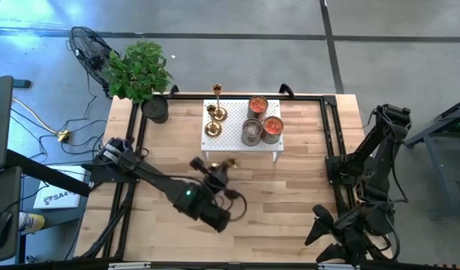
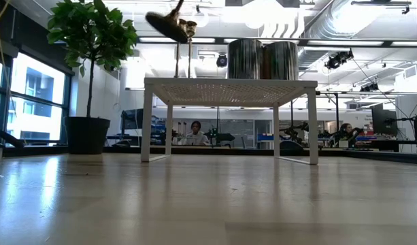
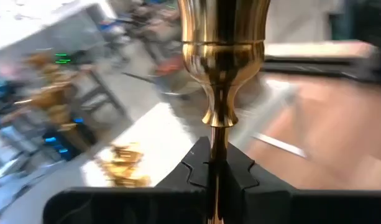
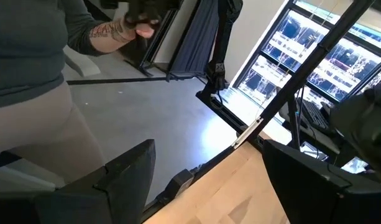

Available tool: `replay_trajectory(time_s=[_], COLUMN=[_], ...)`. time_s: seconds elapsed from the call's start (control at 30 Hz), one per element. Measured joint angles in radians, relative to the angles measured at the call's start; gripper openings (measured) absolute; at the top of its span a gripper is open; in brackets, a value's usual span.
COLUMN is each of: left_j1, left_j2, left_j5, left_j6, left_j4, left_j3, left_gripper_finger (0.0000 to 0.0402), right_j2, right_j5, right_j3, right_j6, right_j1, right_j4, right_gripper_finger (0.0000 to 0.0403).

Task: Pick & Place candle stick holders
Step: Put the gold holder on the shelf

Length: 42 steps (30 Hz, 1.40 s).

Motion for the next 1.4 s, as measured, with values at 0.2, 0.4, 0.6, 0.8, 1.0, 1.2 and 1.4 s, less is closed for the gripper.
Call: replay_trajectory(time_s=[0.2, 0.4, 0.6, 0.8, 1.0, 1.2, 1.4], left_j1=[0.028, 0.094, 0.146, 0.173, 0.174, 0.168, 0.129], left_j2=[0.0, -0.005, -0.04, -0.078, -0.093, -0.083, -0.08], left_j5=[0.224, 0.303, 0.219, 0.126, -0.009, -0.115, -0.186], left_j6=[0.529, 0.78, 0.709, 0.546, 0.153, -0.394, -0.618], left_j4=[0.487, 0.802, 0.788, 0.585, 0.208, -0.185, -0.245], left_j3=[0.0, 0.001, 0.001, 0.002, 0.0, -0.002, -0.1], left_gripper_finger=[0.0003, 0.0008, 0.0003, 0.0003, 0.0003, 0.0003, 0.0003], right_j2=[0.0, 0.0, 0.0, 0.0, 0.0, 0.0, 0.0], right_j5=[-0.006, -0.073, -0.074, -0.07, -0.073, -0.074, -0.076], right_j3=[0.0, 0.0, 0.0, 0.0, 0.0, 0.0, 0.0], right_j6=[0.007, 0.04, 0.053, 0.056, 0.071, 0.069, 0.051], right_j1=[-0.024, -0.038, -0.029, -0.015, -0.009, -0.013, -0.014], right_j4=[0.0, 0.002, 0.005, 0.006, 0.005, 0.005, 0.005], right_gripper_finger=[0.0291, 0.0291, 0.0291, 0.0291, 0.0291, 0.0291, 0.0291])
